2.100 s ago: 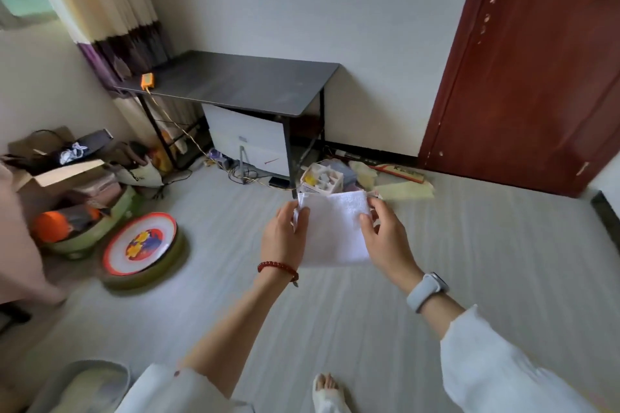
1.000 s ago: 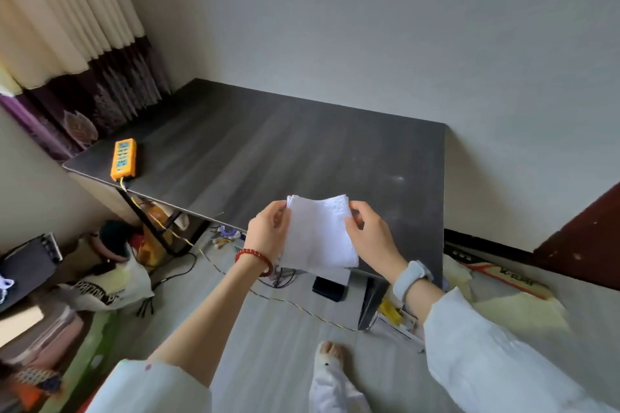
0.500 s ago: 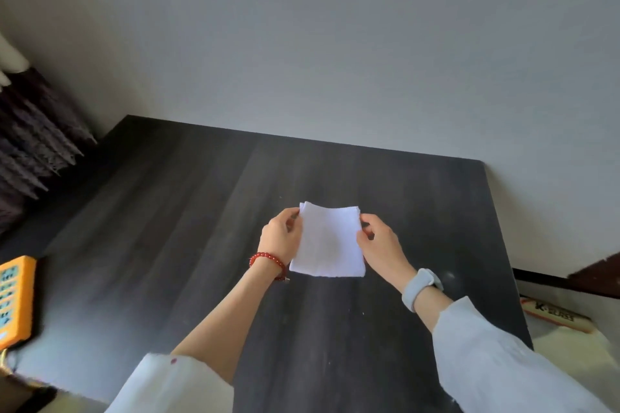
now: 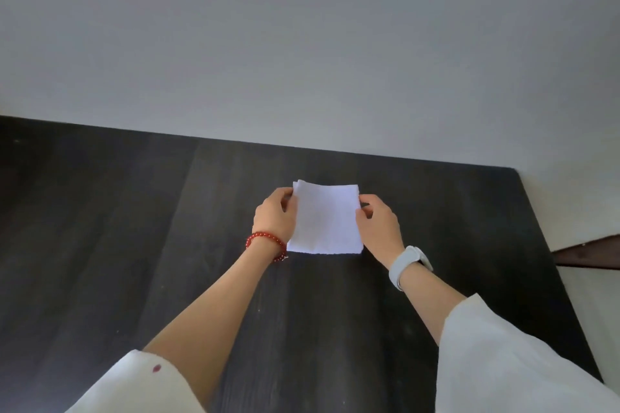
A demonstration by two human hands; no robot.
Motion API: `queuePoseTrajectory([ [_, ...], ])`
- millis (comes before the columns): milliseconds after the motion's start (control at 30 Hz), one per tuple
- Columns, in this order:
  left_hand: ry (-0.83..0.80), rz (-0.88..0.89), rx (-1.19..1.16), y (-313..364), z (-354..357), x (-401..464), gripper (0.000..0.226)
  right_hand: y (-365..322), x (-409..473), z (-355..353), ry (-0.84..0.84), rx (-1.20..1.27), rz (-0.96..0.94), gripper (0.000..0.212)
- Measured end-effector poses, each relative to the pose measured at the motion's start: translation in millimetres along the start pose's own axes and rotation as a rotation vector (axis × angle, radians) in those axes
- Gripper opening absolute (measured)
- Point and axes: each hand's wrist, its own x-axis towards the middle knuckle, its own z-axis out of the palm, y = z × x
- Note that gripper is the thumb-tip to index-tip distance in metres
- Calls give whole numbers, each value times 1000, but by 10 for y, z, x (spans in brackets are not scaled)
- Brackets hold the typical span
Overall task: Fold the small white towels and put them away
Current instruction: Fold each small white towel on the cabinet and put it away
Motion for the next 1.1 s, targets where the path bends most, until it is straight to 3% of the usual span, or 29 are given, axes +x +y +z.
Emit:
queuePoseTrajectory([
  [200,-2,74,58,40,294,478,29,138,458,33,149,-77,27,26],
  [367,42,197,312,156,491,621,31,171,644,-47,244,-184,65,33],
  [433,70,300,394,107,544,580,36,190,632,-88,285,-275,34,42],
  [500,150,510,475,25,551,512,39,233,550,-103,309,-475,-127,45],
  [567,148,664,686,-69,542,421,43,305,434,-65,221,-714,-269,49],
  [667,-155,509,936,-137,524,361,56,381,345,12,-11,-863,-174,53],
  [833,-187,416,980,66,403,306,55,242,262,-151,-86,-730,-152,53],
  [967,-79,390,823,327,268,-58,51,214,-132,-518,40,-400,-116,45],
  [1100,-93,436,595,621,385,-796,43,464,-784,-1096,38,-150,-71,33],
])
